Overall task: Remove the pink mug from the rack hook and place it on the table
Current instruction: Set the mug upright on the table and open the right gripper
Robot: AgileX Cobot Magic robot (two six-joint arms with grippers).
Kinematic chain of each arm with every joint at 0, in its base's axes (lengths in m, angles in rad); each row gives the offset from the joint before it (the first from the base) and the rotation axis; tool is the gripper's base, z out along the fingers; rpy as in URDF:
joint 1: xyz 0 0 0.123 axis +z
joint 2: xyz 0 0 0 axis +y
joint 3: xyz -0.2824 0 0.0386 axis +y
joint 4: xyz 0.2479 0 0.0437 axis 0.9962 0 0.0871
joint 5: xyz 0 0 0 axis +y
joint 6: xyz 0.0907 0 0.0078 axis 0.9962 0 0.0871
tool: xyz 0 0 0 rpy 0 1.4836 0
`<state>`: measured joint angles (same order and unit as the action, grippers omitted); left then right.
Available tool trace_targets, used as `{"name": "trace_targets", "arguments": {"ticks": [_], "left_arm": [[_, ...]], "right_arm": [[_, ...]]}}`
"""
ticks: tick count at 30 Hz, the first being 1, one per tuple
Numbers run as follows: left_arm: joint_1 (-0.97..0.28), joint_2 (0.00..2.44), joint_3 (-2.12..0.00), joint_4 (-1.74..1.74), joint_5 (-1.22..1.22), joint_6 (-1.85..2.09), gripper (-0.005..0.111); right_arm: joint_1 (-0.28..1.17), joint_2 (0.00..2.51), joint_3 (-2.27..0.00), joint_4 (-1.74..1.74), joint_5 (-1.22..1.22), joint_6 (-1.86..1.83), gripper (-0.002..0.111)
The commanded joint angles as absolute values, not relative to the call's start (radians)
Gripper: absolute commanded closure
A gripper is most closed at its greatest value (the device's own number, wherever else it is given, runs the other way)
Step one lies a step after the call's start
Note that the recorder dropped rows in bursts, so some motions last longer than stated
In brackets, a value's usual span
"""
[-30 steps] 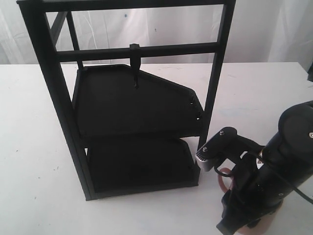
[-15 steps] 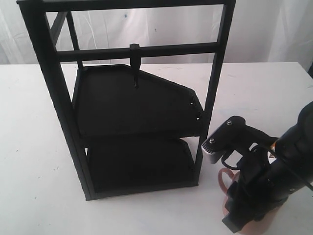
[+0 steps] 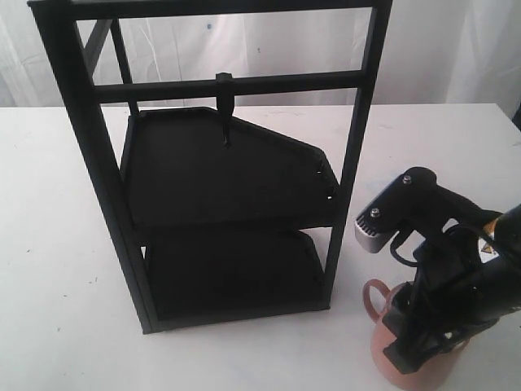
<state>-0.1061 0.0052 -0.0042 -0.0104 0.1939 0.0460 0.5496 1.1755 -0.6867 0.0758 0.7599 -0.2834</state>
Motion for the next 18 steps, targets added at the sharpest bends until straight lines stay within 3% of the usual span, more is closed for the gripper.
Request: {"name": "trace_targets", "arguments": {"ticks": [1, 8, 18], "left_arm": [[-0.105, 0.000, 0.000, -0.014, 0.194, 0.049, 0.107], [-0.105, 0.000, 0.000, -0.014, 0.194, 0.049, 0.107], [-0.105, 0.000, 0.000, -0.014, 0.194, 0.049, 0.107]], "right_arm": [[0.551, 1.112, -0.686, 0.069, 0.741, -0.266, 0.065], [0.551, 0.985, -0.686, 0.074, 0.657, -0.266, 0.065], [0.551, 0.589, -0.686, 0.192, 0.540, -0.261, 0.065]]}}
